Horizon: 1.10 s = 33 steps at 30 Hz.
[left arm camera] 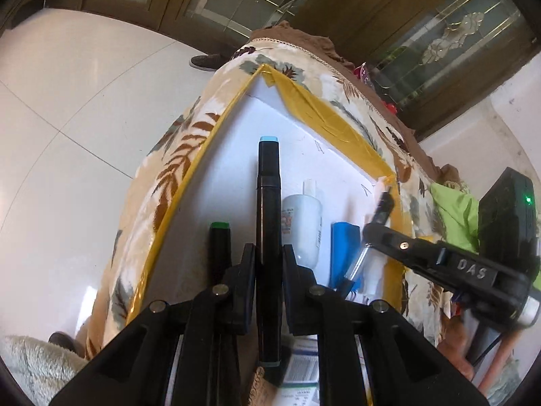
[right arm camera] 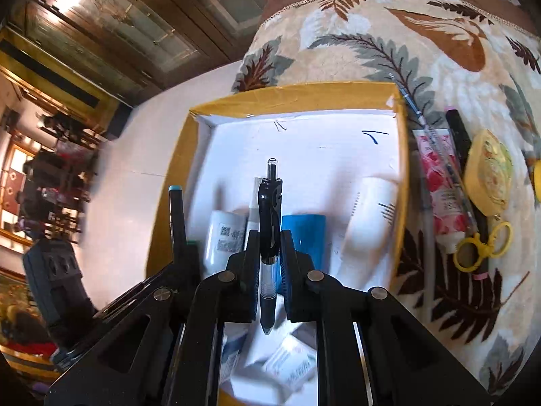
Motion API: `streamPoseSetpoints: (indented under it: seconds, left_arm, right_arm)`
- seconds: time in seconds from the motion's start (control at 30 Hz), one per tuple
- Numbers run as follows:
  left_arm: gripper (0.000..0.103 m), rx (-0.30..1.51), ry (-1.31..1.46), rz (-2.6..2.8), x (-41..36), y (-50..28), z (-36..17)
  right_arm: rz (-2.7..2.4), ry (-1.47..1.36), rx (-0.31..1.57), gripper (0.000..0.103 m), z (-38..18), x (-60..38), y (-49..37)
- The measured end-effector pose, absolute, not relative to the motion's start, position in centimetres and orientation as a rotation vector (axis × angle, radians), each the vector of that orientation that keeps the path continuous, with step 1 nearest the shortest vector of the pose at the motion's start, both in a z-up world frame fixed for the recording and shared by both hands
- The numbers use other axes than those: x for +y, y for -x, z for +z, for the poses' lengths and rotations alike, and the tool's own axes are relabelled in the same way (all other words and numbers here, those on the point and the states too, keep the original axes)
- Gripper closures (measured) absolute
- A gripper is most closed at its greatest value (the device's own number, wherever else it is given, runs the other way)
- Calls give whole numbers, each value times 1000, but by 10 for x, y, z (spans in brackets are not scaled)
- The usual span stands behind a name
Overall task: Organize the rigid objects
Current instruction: 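Lower the marker into the tray with the left tool while the right tool lowers the pen there, then open both tools and move them back over the remaining items on the blanket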
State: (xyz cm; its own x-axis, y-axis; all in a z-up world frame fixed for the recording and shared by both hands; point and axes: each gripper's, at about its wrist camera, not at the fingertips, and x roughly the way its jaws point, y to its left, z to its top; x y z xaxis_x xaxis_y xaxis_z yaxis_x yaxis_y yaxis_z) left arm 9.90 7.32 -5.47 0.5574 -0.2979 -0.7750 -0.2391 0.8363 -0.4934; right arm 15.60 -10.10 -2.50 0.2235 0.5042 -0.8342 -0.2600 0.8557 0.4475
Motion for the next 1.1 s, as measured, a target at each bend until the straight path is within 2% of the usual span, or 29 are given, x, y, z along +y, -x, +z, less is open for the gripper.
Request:
streamPoseSetpoints:
  seconds: [0.57,0.6,0.7,0.73,0.77,0.83,0.93,1.1]
  left_arm:
    - [88,999,548,-1,61,-101,-64]
    - [86,996,540,3,61,-100,-63]
    - [65,961,535,-6,60,-95,-57]
    - [59,951,534,-13,58,-93,-55]
    - [56,940,527,-18,56,-91,-52]
    - [44,916,486,-17,50,-86,-45]
    - [39,863,464,-18,46,-79,-35]
    - [37,807,464,-12,47,-75,-25]
  right_arm:
    - [516,-151,1230,90,-45,-74,-149]
    - [518,-159,1232,90,-44,-76,-149]
    - [506,-177,1226,88,-39,-79,-150]
    - [505,-188,1218,78,-36,-81,-151]
    - [500,-201,1208,62,-33,-84,-151]
    - [485,-226,1184,51,-27,-91,-150]
    - [453,-255,1193,51,-17,-107,-150]
    - [379,-425,1112,51,17,-162,-164]
